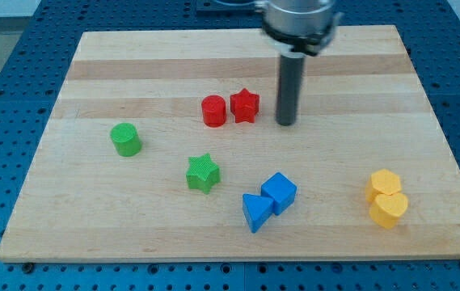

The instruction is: Move your arm towards the blue cube

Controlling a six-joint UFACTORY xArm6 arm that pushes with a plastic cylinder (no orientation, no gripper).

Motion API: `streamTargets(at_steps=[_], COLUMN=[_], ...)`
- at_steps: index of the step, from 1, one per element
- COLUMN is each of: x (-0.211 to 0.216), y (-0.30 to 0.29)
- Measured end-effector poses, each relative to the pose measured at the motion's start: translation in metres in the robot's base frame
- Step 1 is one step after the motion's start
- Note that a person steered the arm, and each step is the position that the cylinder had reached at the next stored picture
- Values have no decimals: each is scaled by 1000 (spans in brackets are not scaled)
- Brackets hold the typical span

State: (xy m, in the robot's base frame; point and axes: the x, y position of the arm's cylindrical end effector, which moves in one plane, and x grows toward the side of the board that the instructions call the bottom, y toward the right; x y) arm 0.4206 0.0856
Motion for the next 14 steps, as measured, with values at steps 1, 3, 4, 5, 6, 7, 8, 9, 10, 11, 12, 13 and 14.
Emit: streamTargets(at_steps=[1,3,4,5,6,7,8,9,10,11,12,13,14], x=[0,4,4,4,4,4,4,4,4,4,4,4,4], y=[3,3,2,0,-3,-7,-12,-19,-27,-34,-40,-46,-49])
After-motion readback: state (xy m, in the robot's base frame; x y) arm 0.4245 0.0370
